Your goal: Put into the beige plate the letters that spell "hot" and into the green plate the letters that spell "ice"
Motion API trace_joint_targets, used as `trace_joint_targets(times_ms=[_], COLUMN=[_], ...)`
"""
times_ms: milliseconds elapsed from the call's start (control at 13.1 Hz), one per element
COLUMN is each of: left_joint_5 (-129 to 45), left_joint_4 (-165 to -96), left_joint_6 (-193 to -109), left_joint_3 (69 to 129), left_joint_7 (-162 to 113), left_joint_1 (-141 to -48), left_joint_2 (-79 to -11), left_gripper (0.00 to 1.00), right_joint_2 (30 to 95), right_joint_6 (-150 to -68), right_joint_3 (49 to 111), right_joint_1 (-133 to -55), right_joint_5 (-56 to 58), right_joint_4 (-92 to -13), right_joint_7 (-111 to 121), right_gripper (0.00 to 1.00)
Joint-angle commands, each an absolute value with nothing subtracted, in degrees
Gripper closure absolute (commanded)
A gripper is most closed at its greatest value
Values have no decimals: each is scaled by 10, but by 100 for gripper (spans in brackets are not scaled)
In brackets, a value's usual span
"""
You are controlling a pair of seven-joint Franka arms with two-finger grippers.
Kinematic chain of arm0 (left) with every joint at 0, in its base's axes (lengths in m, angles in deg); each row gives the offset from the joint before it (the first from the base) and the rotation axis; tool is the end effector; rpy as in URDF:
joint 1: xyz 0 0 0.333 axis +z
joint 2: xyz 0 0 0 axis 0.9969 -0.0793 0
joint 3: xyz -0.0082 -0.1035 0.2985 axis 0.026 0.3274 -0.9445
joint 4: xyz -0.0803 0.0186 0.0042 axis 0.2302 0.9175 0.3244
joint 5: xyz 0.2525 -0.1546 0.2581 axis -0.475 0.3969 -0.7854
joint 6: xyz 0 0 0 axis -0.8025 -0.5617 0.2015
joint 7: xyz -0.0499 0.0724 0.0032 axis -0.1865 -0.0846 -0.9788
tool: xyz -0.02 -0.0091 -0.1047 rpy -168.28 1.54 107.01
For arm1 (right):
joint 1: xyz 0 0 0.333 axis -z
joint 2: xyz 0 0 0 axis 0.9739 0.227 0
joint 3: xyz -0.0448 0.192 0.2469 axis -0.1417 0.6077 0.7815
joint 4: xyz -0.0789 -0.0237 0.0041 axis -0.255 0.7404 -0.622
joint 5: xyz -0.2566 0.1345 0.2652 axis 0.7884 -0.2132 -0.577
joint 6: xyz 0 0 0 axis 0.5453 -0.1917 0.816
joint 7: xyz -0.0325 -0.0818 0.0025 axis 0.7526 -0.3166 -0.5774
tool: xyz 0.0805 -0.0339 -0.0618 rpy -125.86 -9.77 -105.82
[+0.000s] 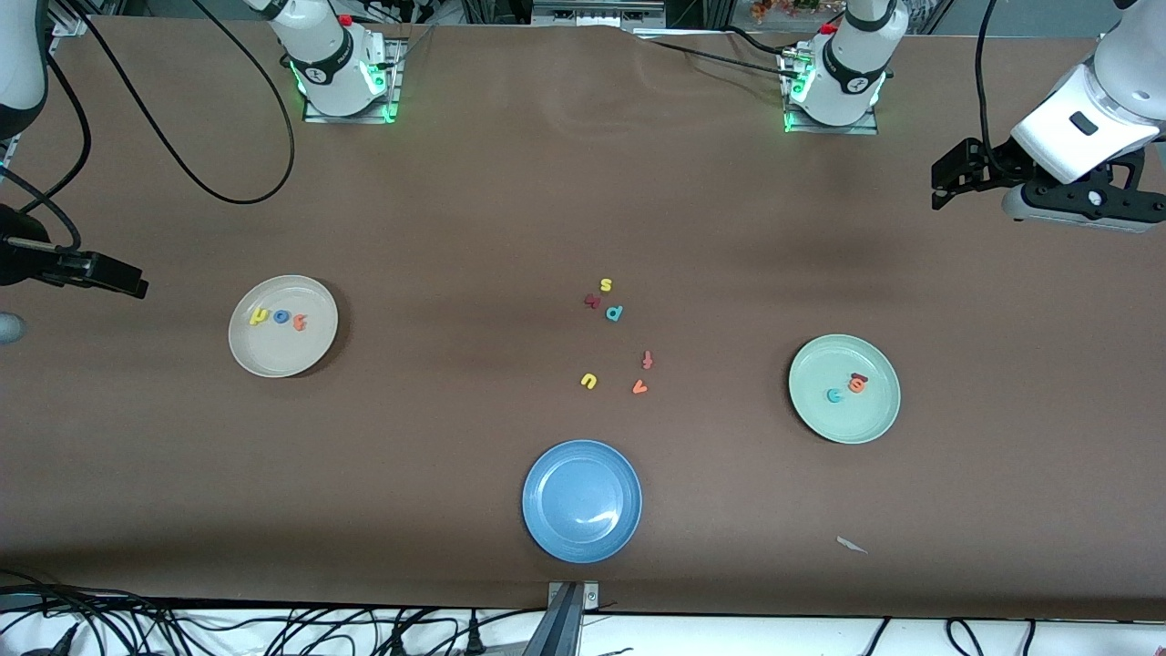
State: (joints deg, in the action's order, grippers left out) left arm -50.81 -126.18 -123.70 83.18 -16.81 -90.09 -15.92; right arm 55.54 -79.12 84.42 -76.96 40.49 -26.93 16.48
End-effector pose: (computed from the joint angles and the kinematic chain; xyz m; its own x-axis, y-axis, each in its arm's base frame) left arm 0.5297 -0.0636 0.6095 0.9891 -0.1378 -0.0527 -0.1382 -0.9904 -0.0048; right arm 0.6340 -0.0134 0.5796 0.9885 -0.1314 -0.0752 -0.1272 -0.9902 0.0580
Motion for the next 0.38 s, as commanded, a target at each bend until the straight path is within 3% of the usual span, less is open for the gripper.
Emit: trace_joint_targets(times_ms=[0,305], left_joint_5=[-511,-511], left_joint_4=[-1244,-1243], left_joint_6=[-1223,-1223], left_joint_3=[831,831], left_joint_7=[-162,-162], left_joint_1=[-901,-901], left_joint_2=[-166,-166], left_gripper=[0,0], right_joint_2=[539,538], right_joint_6=[-791,-786], right_joint_3=[850,846], right_joint_1=[-766,-766], right_joint_5=[401,379], right_joint_4=[-282,-279], right_joint_7=[173,171], right_gripper=[0,0])
